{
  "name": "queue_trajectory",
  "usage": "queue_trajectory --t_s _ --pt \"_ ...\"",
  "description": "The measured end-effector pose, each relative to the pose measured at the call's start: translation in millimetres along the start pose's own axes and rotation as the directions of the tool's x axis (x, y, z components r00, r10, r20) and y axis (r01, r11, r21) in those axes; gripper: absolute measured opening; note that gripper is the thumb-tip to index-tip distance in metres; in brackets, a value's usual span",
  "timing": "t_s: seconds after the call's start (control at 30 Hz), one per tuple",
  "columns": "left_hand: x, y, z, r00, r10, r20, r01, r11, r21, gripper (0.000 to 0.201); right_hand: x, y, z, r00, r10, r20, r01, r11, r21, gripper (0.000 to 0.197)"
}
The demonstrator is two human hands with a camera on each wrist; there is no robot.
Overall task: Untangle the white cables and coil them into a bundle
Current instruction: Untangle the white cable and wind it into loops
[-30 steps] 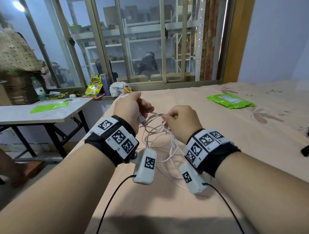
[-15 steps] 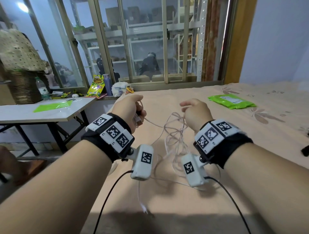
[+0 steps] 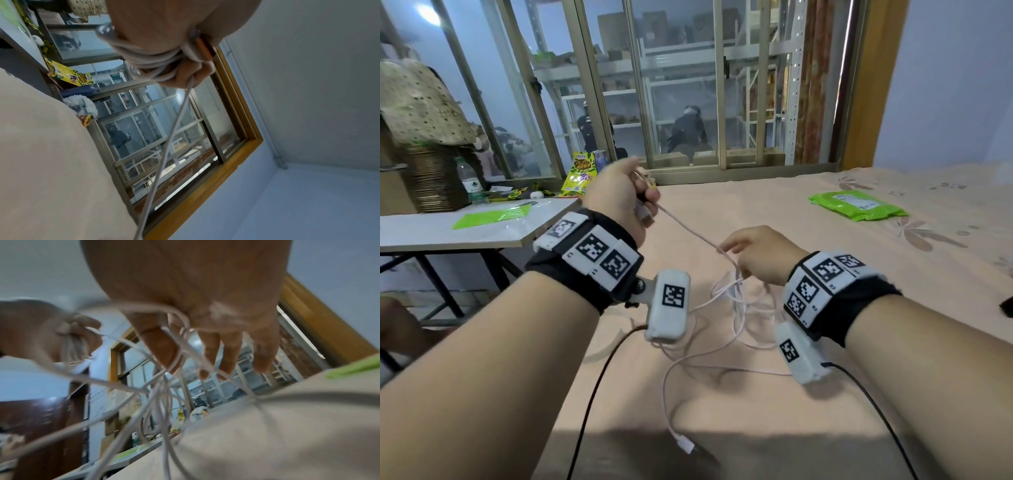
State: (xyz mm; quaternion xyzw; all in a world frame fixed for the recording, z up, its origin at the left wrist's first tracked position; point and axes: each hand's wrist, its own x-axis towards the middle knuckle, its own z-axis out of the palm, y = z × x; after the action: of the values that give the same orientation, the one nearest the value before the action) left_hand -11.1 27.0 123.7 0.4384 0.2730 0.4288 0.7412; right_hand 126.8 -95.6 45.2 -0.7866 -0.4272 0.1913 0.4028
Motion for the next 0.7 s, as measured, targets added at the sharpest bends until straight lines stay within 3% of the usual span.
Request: queue_trajectory --t_s 0.07,0.13,0.27,0.3,0.37,0.47,0.53,0.6,0.7 --pt "2.4 12.0 -3.1 0.998 0.025 -0.05 -0.03 0.995 -0.096 0.038 4.7 11.6 -6.3 0.989 0.026 -0.147 -0.022 0.999 0.028 0.045" --pt "2.2 19.0 -4.4 0.998 0.043 -0.053 -0.05 0.989 -0.139 0.039 10.7 19.6 -10.4 0.97 0.064 -0.232 -0.084 0.994 -0.076 0.039" --pt "0.5 19.5 -3.7 1.0 0.031 -0.007 -0.031 0.993 -0.111 0.042 12.1 13.9 -7.8 0.973 0.181 -0.147 -0.222 0.908 -0.355 0.037" --pt "-0.2 17.3 -3.0 1.0 0.023 0.009 -0.022 0.996 -0.092 0.044 9.4 8.5 -6.5 0.978 0.152 -0.145 -0.193 0.925 -0.329 0.044" --pt "-2.3 9.3 0.1 0.999 0.0 0.052 0.002 0.999 -0.046 0.044 1.7 -4.4 -1.5 0.985 -0.023 -0.169 0.0 0.991 -0.137 0.055" --pt "-5.7 -5.7 6.9 0.995 -0.022 0.093 0.019 0.999 0.034 0.044 -10.4 -29.1 10.5 0.971 -0.228 -0.066 0.237 0.947 0.215 0.044" --pt "-7.7 -13.3 10.8 0.995 -0.015 0.094 0.008 0.997 0.072 0.044 -17.6 -45.7 13.4 0.967 -0.238 -0.093 0.254 0.864 0.435 0.023" --pt "-9.6 -17.9 11.7 0.995 -0.016 0.102 0.007 0.996 0.09 0.045 -21.3 -53.5 12.2 0.974 -0.217 -0.068 0.214 0.779 0.589 0.022" --pt "-10.1 -22.8 10.2 0.993 -0.032 0.117 0.017 0.993 0.121 0.047 -21.7 -51.9 11.5 0.985 -0.174 -0.021 0.161 0.852 0.497 0.016"
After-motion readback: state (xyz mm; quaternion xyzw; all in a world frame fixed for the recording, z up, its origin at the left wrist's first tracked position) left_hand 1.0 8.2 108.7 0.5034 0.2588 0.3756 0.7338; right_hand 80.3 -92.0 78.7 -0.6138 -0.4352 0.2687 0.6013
